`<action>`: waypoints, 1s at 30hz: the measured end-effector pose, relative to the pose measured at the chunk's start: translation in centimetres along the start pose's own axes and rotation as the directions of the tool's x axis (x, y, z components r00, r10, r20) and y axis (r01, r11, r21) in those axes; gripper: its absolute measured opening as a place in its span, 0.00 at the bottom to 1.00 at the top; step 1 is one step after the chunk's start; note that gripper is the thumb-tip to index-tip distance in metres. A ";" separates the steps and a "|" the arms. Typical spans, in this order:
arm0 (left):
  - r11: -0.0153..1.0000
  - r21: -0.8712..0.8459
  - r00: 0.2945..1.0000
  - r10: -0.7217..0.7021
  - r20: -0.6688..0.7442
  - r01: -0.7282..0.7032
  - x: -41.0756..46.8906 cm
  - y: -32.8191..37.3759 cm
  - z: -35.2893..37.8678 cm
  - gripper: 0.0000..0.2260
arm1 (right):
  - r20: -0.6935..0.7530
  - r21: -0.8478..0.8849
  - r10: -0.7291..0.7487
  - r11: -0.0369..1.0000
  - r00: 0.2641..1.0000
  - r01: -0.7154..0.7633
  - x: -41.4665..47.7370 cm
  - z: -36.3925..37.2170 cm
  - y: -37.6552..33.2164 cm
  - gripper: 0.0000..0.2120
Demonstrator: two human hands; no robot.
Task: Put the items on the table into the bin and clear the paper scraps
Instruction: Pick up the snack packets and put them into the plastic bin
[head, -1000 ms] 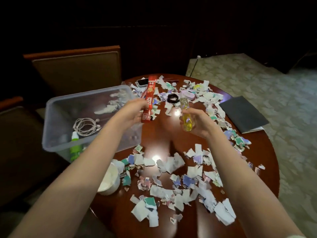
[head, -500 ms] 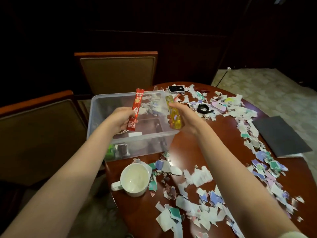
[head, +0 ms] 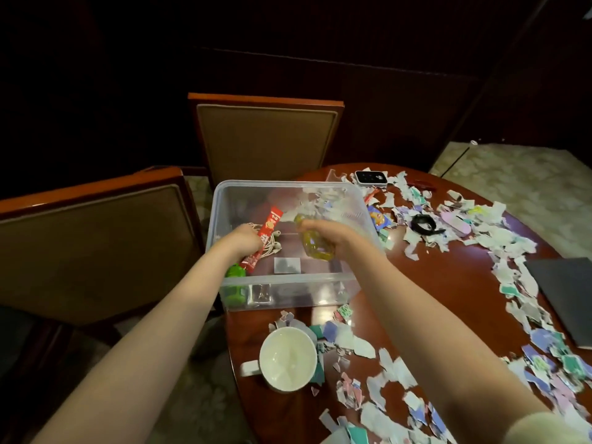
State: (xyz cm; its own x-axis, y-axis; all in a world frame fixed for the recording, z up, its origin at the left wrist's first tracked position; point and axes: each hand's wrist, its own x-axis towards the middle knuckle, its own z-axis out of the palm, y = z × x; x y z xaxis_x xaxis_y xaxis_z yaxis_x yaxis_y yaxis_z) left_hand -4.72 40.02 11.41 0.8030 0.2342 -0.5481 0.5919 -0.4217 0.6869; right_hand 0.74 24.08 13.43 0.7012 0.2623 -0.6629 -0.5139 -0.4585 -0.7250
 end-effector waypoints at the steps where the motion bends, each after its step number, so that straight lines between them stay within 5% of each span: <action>1: 1.000 0.023 1.000 -0.011 0.009 0.011 0.3 -0.1 0.0 0.08 | 0.011 -0.022 0.019 1.000 1.000 -0.018 0.4 0.2 0.0 0.07; 4: 0.998 0.052 0.999 -0.025 0.025 0.024 1.2 -0.4 0.1 0.07 | 0.043 -0.159 0.107 0.982 0.993 -0.099 1.6 0.6 0.4 0.08; 8: 0.997 0.063 0.999 -0.036 0.031 0.034 2.0 -0.5 0.2 0.07 | 0.045 -0.416 0.091 0.907 0.995 -0.064 2.7 1.2 0.5 0.23; 15: 0.981 0.183 0.996 -0.074 0.045 0.064 2.4 -1.0 0.1 0.14 | 0.171 -0.828 0.276 0.560 0.946 -0.014 3.3 3.5 -0.1 0.16; 19: 0.979 0.193 0.997 -0.073 0.030 0.066 2.4 -0.9 0.2 0.15 | 0.133 -0.889 0.313 0.457 0.940 -0.027 4.2 5.0 0.6 0.23; 30: 0.991 0.105 0.996 -0.084 0.038 0.080 3.3 -1.4 0.1 0.14 | 0.114 -0.907 0.376 0.416 0.920 -0.058 5.8 5.5 2.2 0.26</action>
State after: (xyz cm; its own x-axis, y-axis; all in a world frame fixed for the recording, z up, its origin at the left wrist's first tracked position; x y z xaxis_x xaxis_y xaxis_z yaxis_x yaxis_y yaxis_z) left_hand -2.91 41.29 8.65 0.7471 0.2353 -0.6217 0.6433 -0.4916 0.5870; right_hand 0.95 29.22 6.98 0.3957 0.1657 -0.9033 0.1941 -0.9765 -0.0941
